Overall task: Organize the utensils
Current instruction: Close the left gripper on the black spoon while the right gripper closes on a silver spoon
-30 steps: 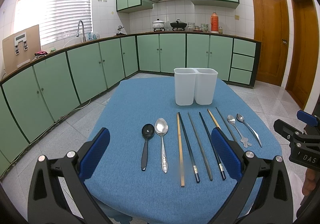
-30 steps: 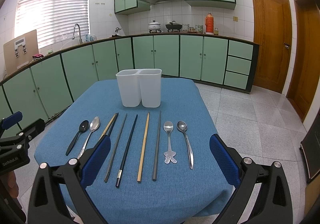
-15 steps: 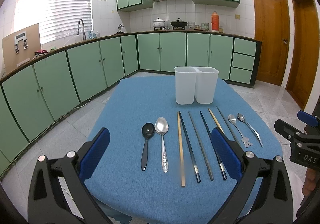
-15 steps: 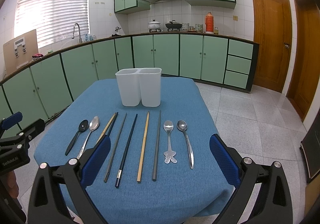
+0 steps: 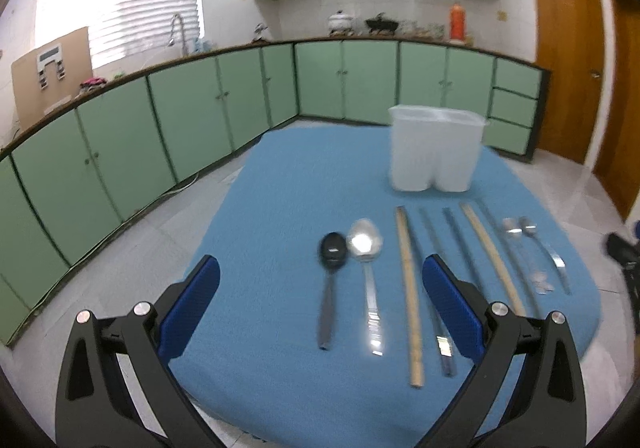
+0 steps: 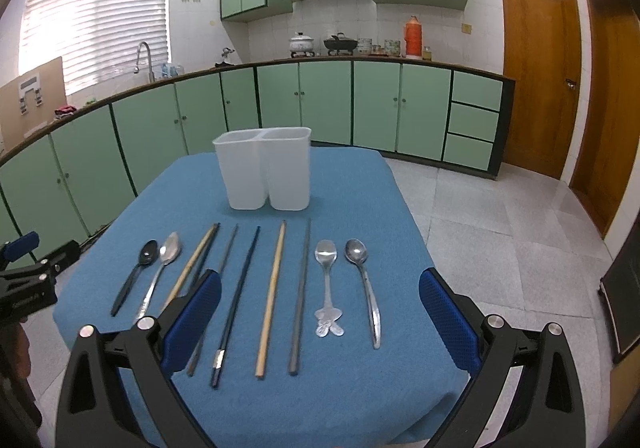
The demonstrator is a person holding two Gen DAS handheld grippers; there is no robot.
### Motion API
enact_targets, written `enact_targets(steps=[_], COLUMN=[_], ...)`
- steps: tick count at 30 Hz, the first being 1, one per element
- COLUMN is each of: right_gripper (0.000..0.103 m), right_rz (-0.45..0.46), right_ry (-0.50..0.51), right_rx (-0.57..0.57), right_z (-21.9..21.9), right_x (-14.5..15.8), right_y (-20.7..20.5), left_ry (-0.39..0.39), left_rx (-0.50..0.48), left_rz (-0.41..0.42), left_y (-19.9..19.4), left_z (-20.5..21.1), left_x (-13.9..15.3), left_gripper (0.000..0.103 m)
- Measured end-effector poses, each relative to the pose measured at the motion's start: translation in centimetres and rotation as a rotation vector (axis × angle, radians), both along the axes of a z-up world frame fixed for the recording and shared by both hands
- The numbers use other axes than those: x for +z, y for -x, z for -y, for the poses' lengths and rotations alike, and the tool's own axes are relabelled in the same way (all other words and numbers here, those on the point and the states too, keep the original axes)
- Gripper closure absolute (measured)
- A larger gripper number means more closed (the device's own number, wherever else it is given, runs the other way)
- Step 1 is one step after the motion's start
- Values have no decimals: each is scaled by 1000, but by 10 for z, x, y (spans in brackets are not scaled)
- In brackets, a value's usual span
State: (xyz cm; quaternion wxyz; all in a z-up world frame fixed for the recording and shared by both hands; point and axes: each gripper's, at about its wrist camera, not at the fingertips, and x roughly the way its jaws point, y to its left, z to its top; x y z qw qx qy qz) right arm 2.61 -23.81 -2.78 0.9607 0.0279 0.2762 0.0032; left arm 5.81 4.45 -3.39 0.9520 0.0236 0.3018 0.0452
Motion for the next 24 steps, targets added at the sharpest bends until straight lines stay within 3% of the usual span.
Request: enact_targets(steps=[8, 12, 24], right_gripper=[6, 6, 20], right_rz=[-60, -80, -135], right_ry=[-8, 4, 20], right_rx=[-54, -74, -77], right_z=[23, 27, 31], right_x=[-22, -31, -48], right_y=[-35, -49, -79], left_ry=[-8, -13, 6], left_rx=[76, 39, -12], left_rz=[-148, -218, -302], left_y=[-63, -85, -132], left_z=[-36, -34, -27], left_x=[-40, -57, -83], left_gripper=[5, 5, 7])
